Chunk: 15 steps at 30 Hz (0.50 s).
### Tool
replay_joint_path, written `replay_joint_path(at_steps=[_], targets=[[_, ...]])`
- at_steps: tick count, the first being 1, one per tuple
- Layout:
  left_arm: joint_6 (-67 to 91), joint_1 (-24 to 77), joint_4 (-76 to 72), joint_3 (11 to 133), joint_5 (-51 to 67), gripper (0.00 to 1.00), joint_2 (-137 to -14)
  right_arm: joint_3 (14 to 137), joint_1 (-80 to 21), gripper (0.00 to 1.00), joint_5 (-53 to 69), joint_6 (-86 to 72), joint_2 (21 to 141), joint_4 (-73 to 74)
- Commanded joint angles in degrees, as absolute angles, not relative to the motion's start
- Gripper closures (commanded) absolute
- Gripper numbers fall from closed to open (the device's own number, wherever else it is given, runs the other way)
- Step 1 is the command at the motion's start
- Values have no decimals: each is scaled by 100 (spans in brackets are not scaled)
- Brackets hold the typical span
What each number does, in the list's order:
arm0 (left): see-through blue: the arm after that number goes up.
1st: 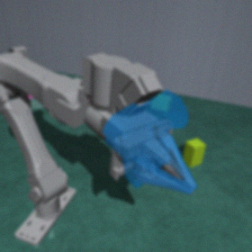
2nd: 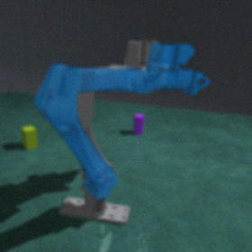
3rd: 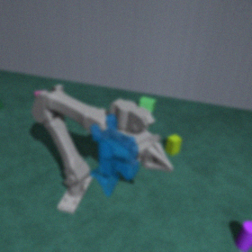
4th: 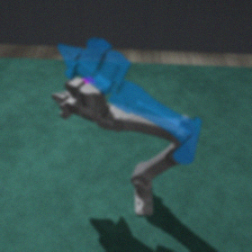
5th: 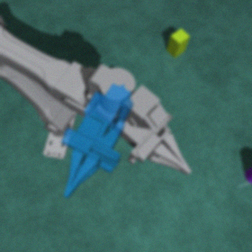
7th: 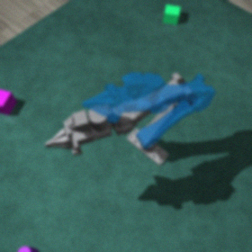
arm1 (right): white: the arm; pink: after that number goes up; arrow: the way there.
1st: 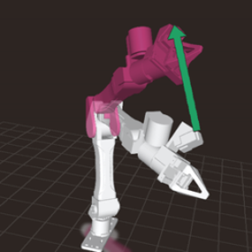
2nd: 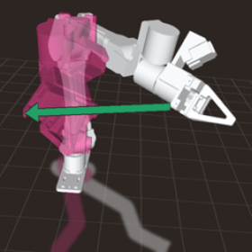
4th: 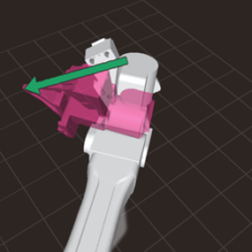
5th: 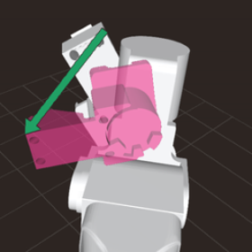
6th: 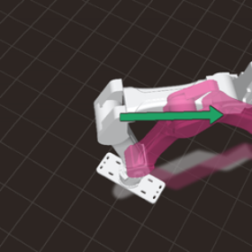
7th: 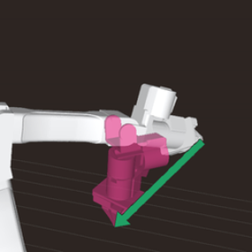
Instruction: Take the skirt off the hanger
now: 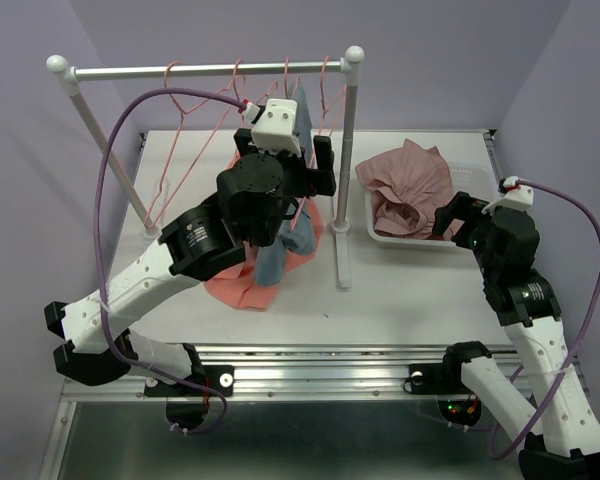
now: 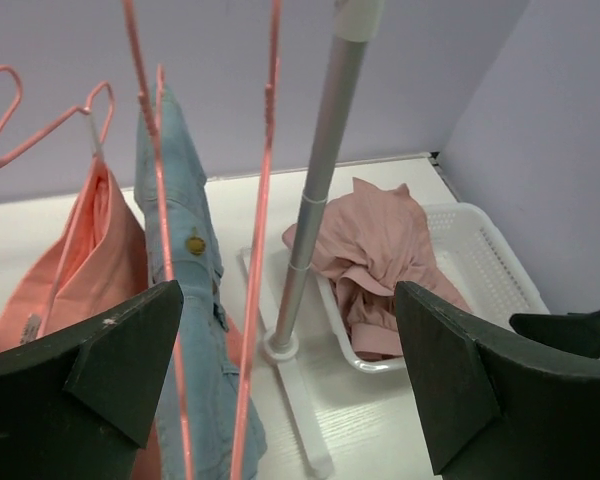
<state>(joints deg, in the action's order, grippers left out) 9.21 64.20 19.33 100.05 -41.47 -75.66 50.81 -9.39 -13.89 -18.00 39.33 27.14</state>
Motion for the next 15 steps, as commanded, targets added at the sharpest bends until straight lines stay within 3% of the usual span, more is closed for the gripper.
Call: replay_joint_path(at_steps=[1, 12, 15], targets=[[1177, 6030, 2003, 9914, -4239, 1, -7357, 5142, -914, 0, -1292, -1758, 3876, 2751], [1195, 5116, 2065, 10133, -3735, 2, -7707, 5142, -914, 0, -1187, -1679, 4060, 2795], [1187, 4992, 2153, 10300, -3788, 8, -7918, 5124, -914, 0, -1152, -1687, 4078, 2830]])
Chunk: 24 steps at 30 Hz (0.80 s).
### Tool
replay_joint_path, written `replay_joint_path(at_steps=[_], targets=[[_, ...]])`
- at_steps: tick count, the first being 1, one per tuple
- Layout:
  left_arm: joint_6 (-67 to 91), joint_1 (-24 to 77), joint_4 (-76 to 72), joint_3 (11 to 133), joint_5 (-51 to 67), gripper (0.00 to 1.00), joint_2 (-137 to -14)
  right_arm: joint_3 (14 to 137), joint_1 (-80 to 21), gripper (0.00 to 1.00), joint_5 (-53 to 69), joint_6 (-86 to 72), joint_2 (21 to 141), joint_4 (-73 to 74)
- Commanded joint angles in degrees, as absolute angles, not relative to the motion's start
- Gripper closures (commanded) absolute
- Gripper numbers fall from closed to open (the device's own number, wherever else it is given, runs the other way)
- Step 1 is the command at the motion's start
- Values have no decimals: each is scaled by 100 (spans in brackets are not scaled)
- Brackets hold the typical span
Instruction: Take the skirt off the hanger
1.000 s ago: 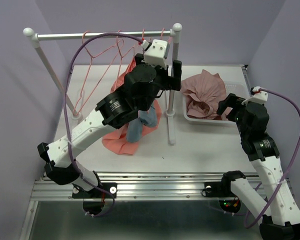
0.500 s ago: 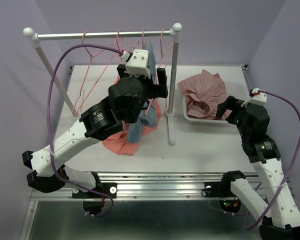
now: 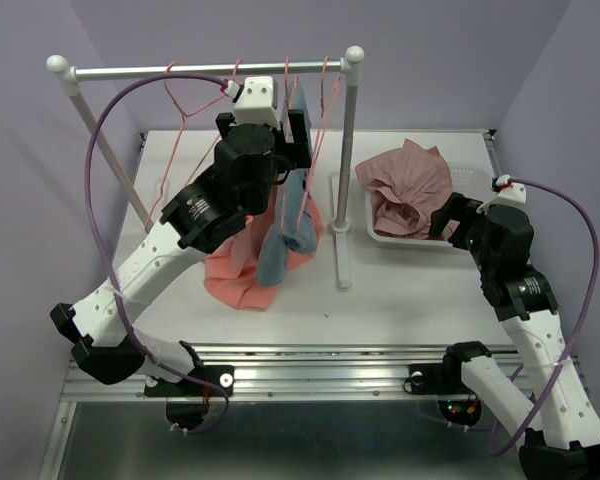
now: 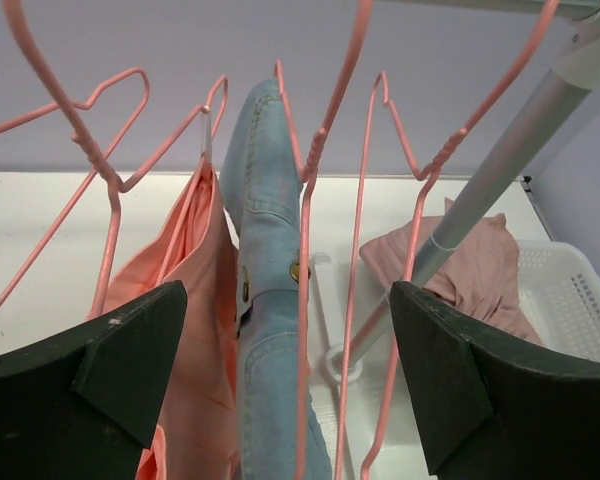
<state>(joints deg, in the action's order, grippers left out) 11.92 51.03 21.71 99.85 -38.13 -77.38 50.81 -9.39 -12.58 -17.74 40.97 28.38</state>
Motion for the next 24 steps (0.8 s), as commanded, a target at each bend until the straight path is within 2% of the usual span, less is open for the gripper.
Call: replay_joint_path(at_steps=[1, 3, 7, 13, 17, 21, 22, 24], targets=[[1187, 4966, 2171, 10336, -3788, 9, -8006, 5107, -914, 0, -1151, -1670, 4087, 2839], [1178, 4896, 2153, 10397, -3736, 13, -8077, 5089, -914, 0, -1195, -1670, 4052, 2856], [1178, 4782, 2197, 10529, -3866, 28, -8314, 5089, -914, 0, -1230, -1644, 3973, 2874], [1134, 4641, 2145, 10547, -3859, 33, -8464, 5063, -914, 0, -1257, -1635, 3929, 2874], [1081, 4588, 2136, 10617, -3797, 45, -8639, 5054, -914, 0, -1266, -1626, 3937, 2874], [958, 4588, 2109, 10714, -3771, 60, -8736, 5045, -914, 0, -1318, -1608, 3920, 2874], [836, 4588, 2057, 10740, -3675, 67, -8754, 5045, -914, 0, -1336, -1608, 3903, 2874], [730, 4588, 1987, 10740, -3586, 68, -8771, 5027, -914, 0, -1362, -1591, 3885, 2865]])
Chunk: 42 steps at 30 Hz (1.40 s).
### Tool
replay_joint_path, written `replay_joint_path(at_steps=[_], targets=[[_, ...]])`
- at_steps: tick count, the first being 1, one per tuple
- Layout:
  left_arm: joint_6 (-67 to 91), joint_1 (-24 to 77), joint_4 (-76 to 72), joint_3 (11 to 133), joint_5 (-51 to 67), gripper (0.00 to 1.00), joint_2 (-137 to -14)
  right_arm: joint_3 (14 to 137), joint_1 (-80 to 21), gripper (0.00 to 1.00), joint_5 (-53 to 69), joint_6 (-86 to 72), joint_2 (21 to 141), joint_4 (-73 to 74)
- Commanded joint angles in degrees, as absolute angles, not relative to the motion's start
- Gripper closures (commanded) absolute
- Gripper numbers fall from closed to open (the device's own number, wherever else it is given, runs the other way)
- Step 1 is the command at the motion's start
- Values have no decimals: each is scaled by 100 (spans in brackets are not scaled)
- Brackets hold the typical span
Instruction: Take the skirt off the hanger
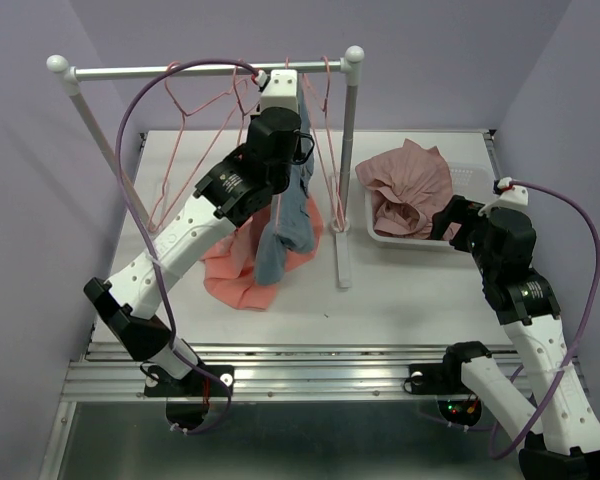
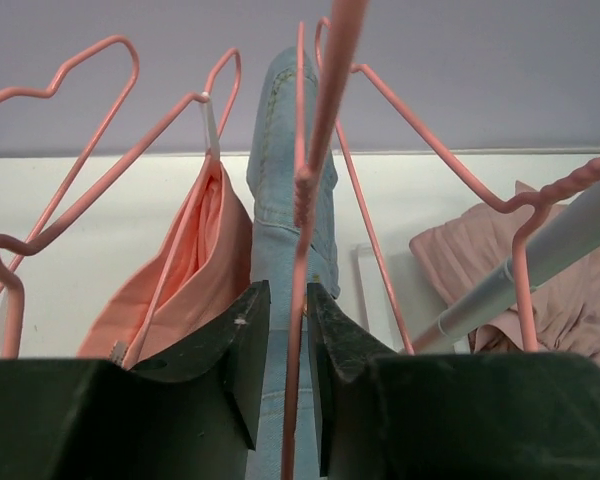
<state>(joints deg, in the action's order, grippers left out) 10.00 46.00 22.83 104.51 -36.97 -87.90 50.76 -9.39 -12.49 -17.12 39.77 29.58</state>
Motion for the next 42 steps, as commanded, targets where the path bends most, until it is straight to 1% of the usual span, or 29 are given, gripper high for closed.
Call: replay_joint_path(at_steps=[1, 3, 6, 9, 10, 13, 20, 25, 35, 42], targets=[[695, 4579, 1978, 10775, -3542, 69, -8789, 5019, -914, 0, -1397, -1591, 3867, 2857], [607, 4579, 1995, 10872, -3542, 69, -8894, 5010, -914, 0, -1424, -1591, 3858, 2857], [580, 4570, 2109, 11100, -3612, 74, -9087, 5027, -914, 0, -1406, -1573, 3841, 2874], [554, 4570, 2232, 11381, -3683, 87, -9255, 5027, -914, 0, -1415, -1556, 3788, 2874], [545, 4570, 2285, 11556, -3752, 100, -9298, 5019, -914, 0, -1432, -1547, 3771, 2865], [510, 4570, 2452, 11803, -3893, 100, -9343, 4966, -914, 0, -1406, -1547, 3744, 2856], [255, 4579, 2197, 11830, -4095, 100, -9035, 4939, -914, 0, -1292, -1556, 3727, 2821], [26, 4579, 2267, 12066, -4368, 100, -9070, 4887, -914, 0, -1213, -1573, 3735, 2769], [-343, 4623, 2057, 12234, -4245, 100, -8930, 4808, -914, 0, -1019, -1591, 3727, 2619], [-299, 4641, 1776, 11910, -4078, 100, -8605, 4781, -914, 0, -941, -1600, 3718, 2549]])
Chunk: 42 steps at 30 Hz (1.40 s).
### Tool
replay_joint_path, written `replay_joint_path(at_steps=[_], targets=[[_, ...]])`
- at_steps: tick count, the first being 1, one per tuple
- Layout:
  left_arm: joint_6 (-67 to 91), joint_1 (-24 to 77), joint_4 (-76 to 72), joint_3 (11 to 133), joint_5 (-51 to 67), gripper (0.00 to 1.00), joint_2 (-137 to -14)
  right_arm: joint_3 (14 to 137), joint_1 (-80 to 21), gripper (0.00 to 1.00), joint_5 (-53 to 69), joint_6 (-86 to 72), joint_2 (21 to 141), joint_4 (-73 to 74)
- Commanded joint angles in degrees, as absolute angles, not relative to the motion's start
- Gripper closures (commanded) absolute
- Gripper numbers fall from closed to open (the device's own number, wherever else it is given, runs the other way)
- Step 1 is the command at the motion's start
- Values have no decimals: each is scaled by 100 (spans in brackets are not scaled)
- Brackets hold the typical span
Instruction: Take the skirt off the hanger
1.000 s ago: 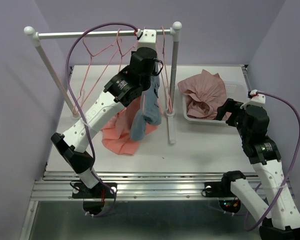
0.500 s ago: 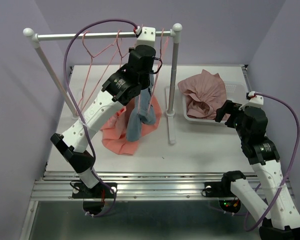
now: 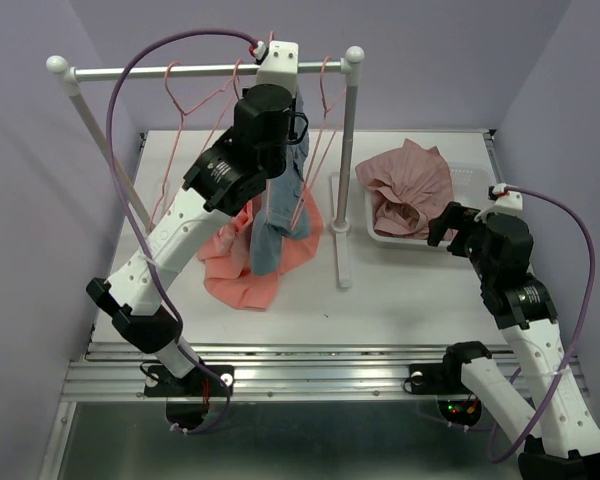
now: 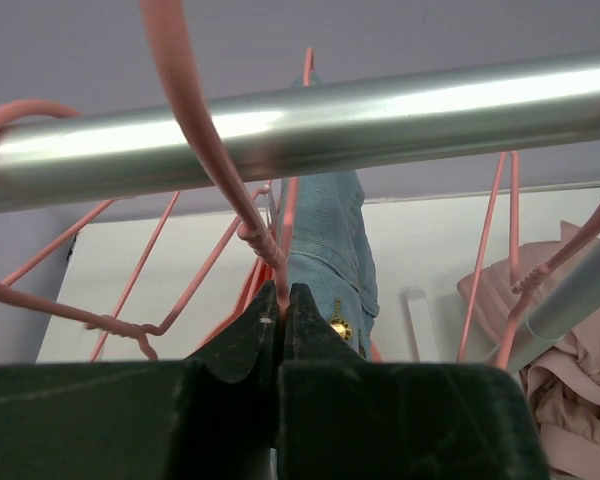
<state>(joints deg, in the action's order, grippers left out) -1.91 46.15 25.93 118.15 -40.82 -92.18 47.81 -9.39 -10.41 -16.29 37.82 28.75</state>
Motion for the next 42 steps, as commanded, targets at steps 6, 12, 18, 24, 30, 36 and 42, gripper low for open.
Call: replay_joint_path(at_steps=[6, 12, 18, 24, 30, 36, 42], targets=[[-168, 4658, 1758, 11567, -3947, 100, -8297, 4799, -914, 0, -853, -1635, 3709, 2540], [-44, 4702, 1670, 10811, -3710, 100, -7858, 4737, -914, 0, -501, -1617, 3551, 2373], [211, 4833, 1652, 10275, -3507, 100, -7489, 4667, -914, 0, -229, -1582, 3437, 2285], [623, 5080, 1775, 9625, -3788, 100, -7076, 4632, -914, 0, 430, -1679, 3331, 2215], [1693, 5501, 2065, 8659, -4201, 100, -6426, 4325, -914, 0, 1905, -1740, 3147, 1908], [2531, 5975, 2382, 7920, -4596, 100, -6170, 3842, -914, 0, 3234, -2144, 3304, 1547], [3084, 6082, 2189, 7401, -4641, 100, -6345, 3103, -914, 0, 4156, -2733, 3296, 801]])
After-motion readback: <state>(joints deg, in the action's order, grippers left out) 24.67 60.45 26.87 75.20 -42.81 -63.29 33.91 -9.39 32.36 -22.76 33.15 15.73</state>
